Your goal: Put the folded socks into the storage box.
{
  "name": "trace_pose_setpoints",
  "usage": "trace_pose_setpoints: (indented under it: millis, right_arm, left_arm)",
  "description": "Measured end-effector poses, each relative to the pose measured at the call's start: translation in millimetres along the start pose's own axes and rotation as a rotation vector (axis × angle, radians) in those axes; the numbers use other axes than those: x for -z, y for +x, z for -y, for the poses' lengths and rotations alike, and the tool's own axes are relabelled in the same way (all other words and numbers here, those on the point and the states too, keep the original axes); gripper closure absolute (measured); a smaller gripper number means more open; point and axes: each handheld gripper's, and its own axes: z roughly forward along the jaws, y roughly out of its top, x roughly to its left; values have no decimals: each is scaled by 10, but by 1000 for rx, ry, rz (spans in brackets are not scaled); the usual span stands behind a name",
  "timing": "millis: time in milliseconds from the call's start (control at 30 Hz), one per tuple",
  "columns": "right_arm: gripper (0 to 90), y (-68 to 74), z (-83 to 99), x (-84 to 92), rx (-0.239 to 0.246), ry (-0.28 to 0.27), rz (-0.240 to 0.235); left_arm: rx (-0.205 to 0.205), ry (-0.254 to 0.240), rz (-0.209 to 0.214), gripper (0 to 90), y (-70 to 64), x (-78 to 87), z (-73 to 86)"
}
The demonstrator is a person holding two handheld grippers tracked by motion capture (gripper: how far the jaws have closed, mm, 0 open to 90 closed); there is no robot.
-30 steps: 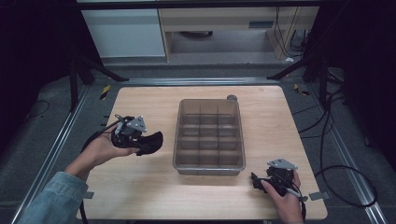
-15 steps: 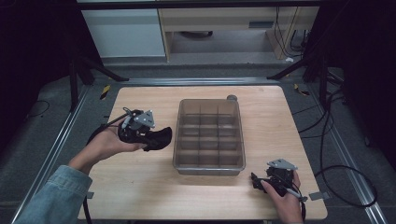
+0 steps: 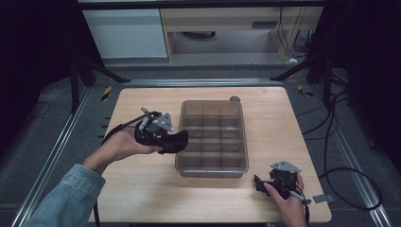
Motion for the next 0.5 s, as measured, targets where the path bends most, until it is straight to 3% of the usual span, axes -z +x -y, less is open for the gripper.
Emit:
trace_pose_setpoints:
  millis: [167, 500]
  right_arm:
    - [22, 1, 0, 0, 2, -1, 0]
    - [22, 2, 0, 0, 3, -1, -1]
  left_arm:
    - [-14, -7, 29, 666, -45, -97, -132]
    - [-58, 24, 50, 666, -124, -234, -324]
